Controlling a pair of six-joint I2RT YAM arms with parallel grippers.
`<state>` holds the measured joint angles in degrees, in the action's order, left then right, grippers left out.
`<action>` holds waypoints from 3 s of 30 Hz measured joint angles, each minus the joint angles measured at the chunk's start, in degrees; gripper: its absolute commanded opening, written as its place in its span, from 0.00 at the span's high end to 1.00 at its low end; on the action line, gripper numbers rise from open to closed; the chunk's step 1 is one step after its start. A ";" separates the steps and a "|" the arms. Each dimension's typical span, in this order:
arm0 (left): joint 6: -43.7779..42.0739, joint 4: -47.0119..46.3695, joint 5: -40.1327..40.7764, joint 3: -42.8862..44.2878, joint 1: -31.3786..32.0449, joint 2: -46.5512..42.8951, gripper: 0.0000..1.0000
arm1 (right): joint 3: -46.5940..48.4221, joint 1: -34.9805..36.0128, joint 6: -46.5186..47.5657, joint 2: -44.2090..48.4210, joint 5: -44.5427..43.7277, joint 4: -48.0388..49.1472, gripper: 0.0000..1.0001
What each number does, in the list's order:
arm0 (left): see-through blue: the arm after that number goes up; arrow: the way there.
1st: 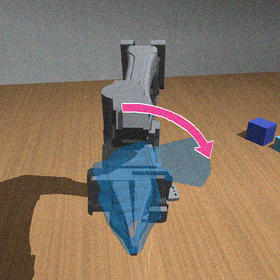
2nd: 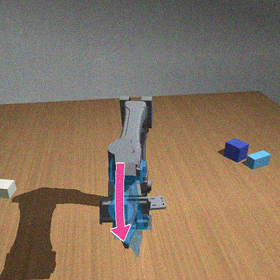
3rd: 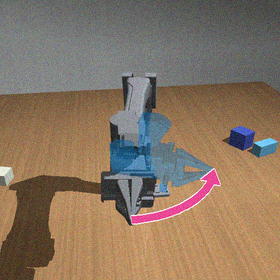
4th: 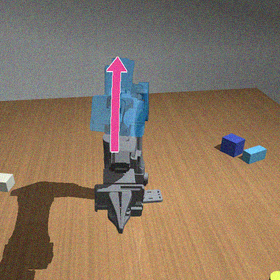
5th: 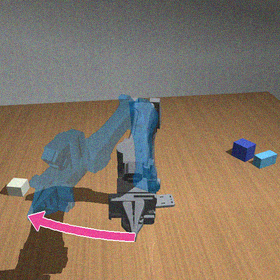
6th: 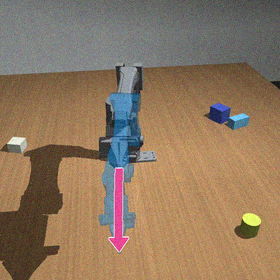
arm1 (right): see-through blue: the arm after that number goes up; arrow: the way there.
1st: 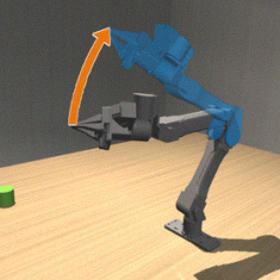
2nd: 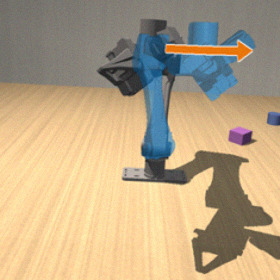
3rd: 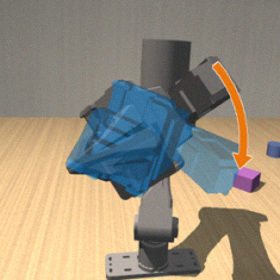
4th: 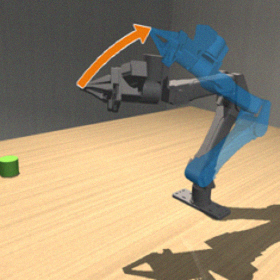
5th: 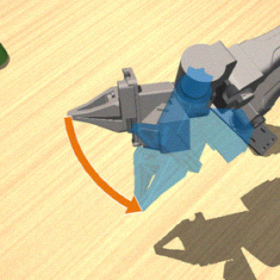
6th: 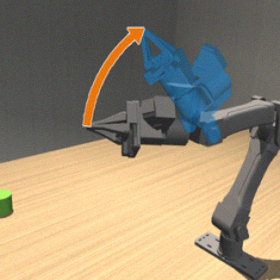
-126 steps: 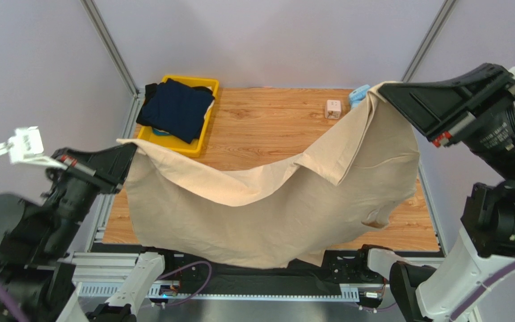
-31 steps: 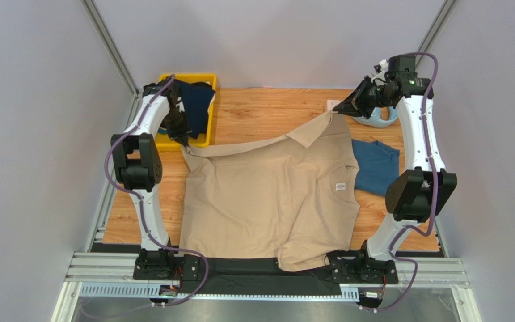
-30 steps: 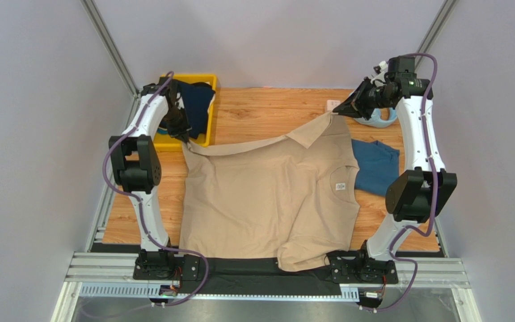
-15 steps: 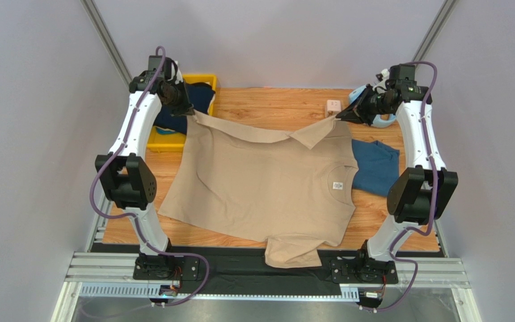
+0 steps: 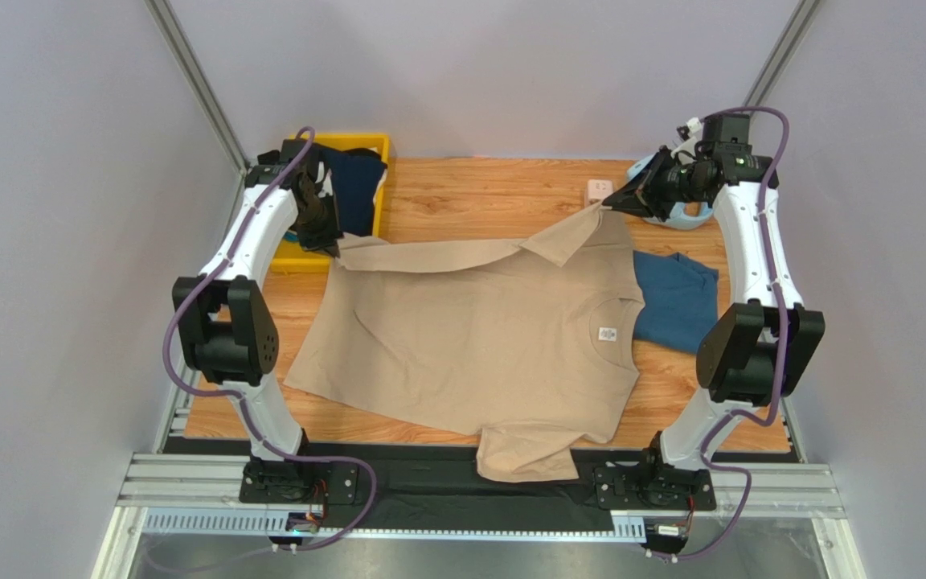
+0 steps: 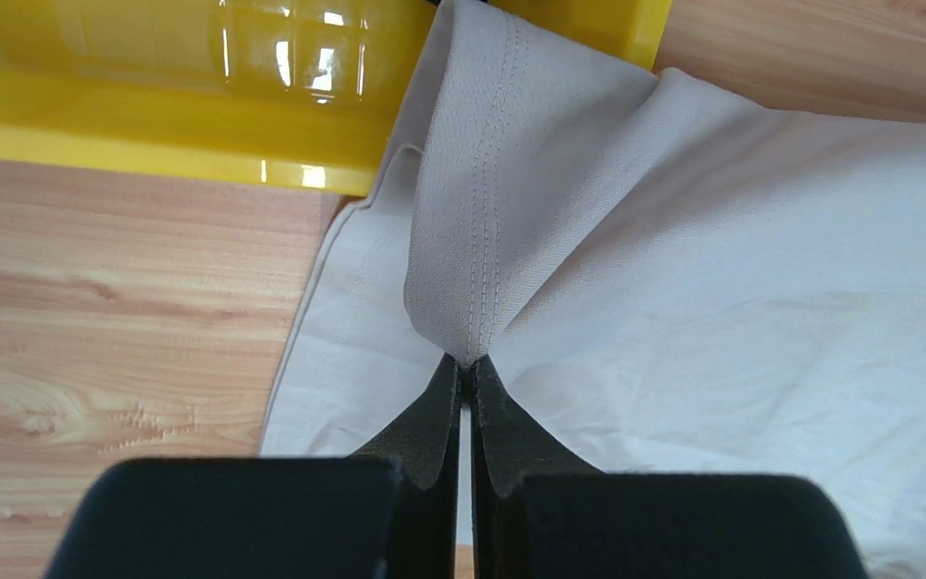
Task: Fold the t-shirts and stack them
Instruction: Flatten out the tshirt
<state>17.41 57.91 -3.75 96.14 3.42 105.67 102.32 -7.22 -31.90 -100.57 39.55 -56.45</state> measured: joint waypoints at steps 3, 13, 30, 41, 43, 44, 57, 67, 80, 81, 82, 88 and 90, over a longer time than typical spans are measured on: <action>0.04 -1.57 0.17 -2.47 0.00 -3.52 1.00 | -0.02 -0.66 -0.31 1.27 0.48 0.22 1.00; 5.01 -4.85 1.53 -3.65 0.00 -26.49 1.00 | -0.02 -6.64 -8.98 13.46 2.97 4.46 1.00; 17.16 8.55 -0.94 -0.98 0.33 -72.22 1.00 | -4.20 -10.91 -22.93 49.46 2.38 2.03 1.00; 19.15 15.17 -9.05 19.76 0.31 -68.17 1.00 | 25.83 -9.81 -22.10 47.76 1.42 -7.50 1.00; 19.17 15.72 -10.12 20.28 0.31 -68.17 1.00 | 30.10 -8.17 -22.10 47.34 0.90 -7.72 1.00; 19.17 16.11 -10.64 20.31 0.31 -68.19 1.00 | 31.87 -6.86 -22.12 47.32 0.39 -7.82 1.00; 19.37 17.99 -11.10 18.27 0.31 -68.87 1.00 | 35.76 0.76 -23.54 41.97 -2.54 -5.86 1.00; 16.76 15.13 -0.02 -3.89 0.31 -69.29 1.00 | 18.14 1.05 -20.15 33.94 -2.69 -0.72 1.00; 12.02 2.89 13.03 -35.78 1.55 -59.21 1.00 | -9.92 2.03 -6.75 24.02 -11.78 -4.61 1.00; 11.69 1.77 13.42 -36.33 1.62 -57.92 1.00 | -10.54 2.14 -6.40 23.58 -12.13 -4.50 1.00; 11.41 0.66 13.77 -36.70 1.73 -56.26 1.00 | -11.13 2.21 -6.05 22.95 -12.48 -4.28 1.00; 9.09 -7.02 14.95 -36.13 1.75 -40.72 1.00 | -11.15 2.82 -3.96 17.11 -14.03 -2.82 1.00; 8.28 -7.67 14.88 -33.70 1.75 -33.90 1.00 | -10.75 2.99 -3.19 15.04 -14.45 -2.12 1.00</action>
<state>25.69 50.24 11.14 62.43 5.17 71.77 91.57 -4.23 -35.09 -85.54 25.10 -58.57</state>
